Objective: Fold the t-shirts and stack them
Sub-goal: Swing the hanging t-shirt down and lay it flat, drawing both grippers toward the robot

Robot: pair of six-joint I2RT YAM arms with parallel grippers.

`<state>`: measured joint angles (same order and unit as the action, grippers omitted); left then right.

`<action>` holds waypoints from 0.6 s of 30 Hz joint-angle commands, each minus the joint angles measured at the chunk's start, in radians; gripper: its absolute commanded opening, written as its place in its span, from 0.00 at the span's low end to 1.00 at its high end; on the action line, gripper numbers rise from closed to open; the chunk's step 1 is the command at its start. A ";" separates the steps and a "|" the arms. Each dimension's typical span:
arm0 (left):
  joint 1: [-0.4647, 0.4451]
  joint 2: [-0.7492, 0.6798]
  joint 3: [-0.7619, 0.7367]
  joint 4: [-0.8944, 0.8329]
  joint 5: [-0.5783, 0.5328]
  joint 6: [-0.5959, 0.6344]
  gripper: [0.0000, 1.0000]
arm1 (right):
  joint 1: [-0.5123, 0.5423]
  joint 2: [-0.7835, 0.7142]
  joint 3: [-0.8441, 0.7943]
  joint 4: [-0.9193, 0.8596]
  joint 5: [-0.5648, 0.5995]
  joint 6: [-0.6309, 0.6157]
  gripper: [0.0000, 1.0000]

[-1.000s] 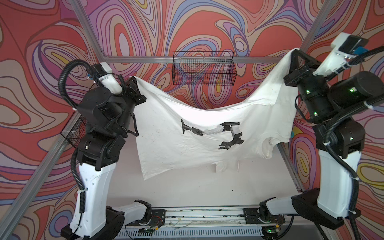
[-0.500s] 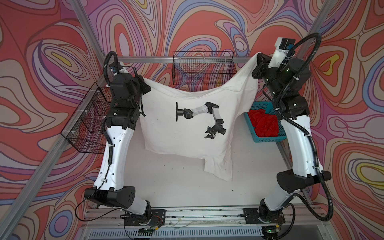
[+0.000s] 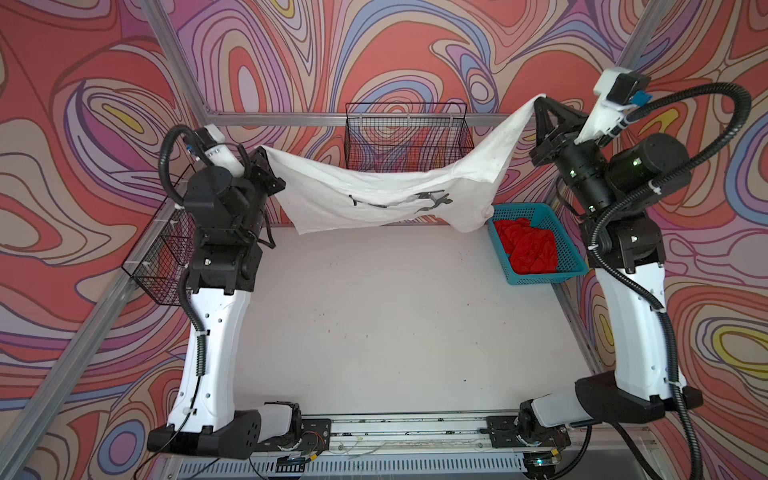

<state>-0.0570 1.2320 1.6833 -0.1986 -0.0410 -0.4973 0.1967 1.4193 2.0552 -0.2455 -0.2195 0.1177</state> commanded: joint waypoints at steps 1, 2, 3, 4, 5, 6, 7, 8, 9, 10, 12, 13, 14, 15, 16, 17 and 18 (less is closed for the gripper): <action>0.006 -0.155 -0.270 0.060 0.059 0.006 0.00 | -0.006 -0.167 -0.278 -0.075 -0.103 0.032 0.00; 0.007 -0.219 -0.376 0.060 0.066 0.013 0.00 | -0.006 -0.232 -0.393 -0.097 -0.106 0.052 0.00; 0.006 -0.276 -0.466 0.056 0.069 0.012 0.00 | -0.006 -0.284 -0.476 -0.114 -0.104 0.070 0.00; 0.006 -0.336 -0.563 0.047 0.073 0.010 0.00 | -0.007 -0.357 -0.596 -0.161 -0.090 0.097 0.00; 0.006 -0.401 -0.664 0.031 0.087 0.013 0.00 | -0.006 -0.428 -0.691 -0.204 -0.078 0.126 0.00; 0.006 -0.455 -0.736 0.004 0.096 0.004 0.00 | -0.006 -0.471 -0.754 -0.234 -0.074 0.151 0.00; 0.007 -0.512 -0.814 -0.038 0.103 -0.011 0.00 | -0.006 -0.549 -0.855 -0.272 -0.076 0.207 0.00; 0.006 -0.570 -0.889 -0.093 0.112 -0.039 0.00 | -0.006 -0.614 -0.943 -0.297 -0.091 0.262 0.00; 0.006 -0.619 -0.950 -0.131 0.121 -0.063 0.00 | -0.006 -0.660 -1.007 -0.314 -0.099 0.301 0.00; 0.006 -0.676 -1.014 -0.177 0.124 -0.099 0.00 | -0.006 -0.729 -1.100 -0.339 -0.108 0.375 0.00; 0.006 -0.782 -1.115 -0.270 0.104 -0.179 0.00 | -0.006 -0.830 -1.240 -0.349 -0.138 0.486 0.00; 0.006 -0.836 -1.155 -0.309 0.092 -0.216 0.00 | -0.006 -0.895 -1.324 -0.350 -0.158 0.578 0.00; 0.006 -0.885 -1.220 -0.349 0.073 -0.256 0.00 | -0.007 -0.945 -1.399 -0.343 -0.178 0.642 0.00; 0.006 -0.920 -1.247 -0.385 0.057 -0.287 0.00 | -0.006 -0.989 -1.461 -0.342 -0.195 0.696 0.00; 0.006 -0.951 -1.274 -0.424 0.045 -0.317 0.00 | -0.007 -1.044 -1.516 -0.349 -0.202 0.755 0.00; 0.006 -0.974 -1.286 -0.473 0.029 -0.348 0.00 | -0.006 -1.088 -1.556 -0.372 -0.199 0.805 0.00; 0.007 -0.984 -1.289 -0.514 0.012 -0.369 0.00 | -0.006 -1.123 -1.580 -0.393 -0.202 0.833 0.00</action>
<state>-0.0570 0.2832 0.4076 -0.5636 0.0273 -0.7361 0.1955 0.3729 0.5358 -0.6025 -0.3805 0.7288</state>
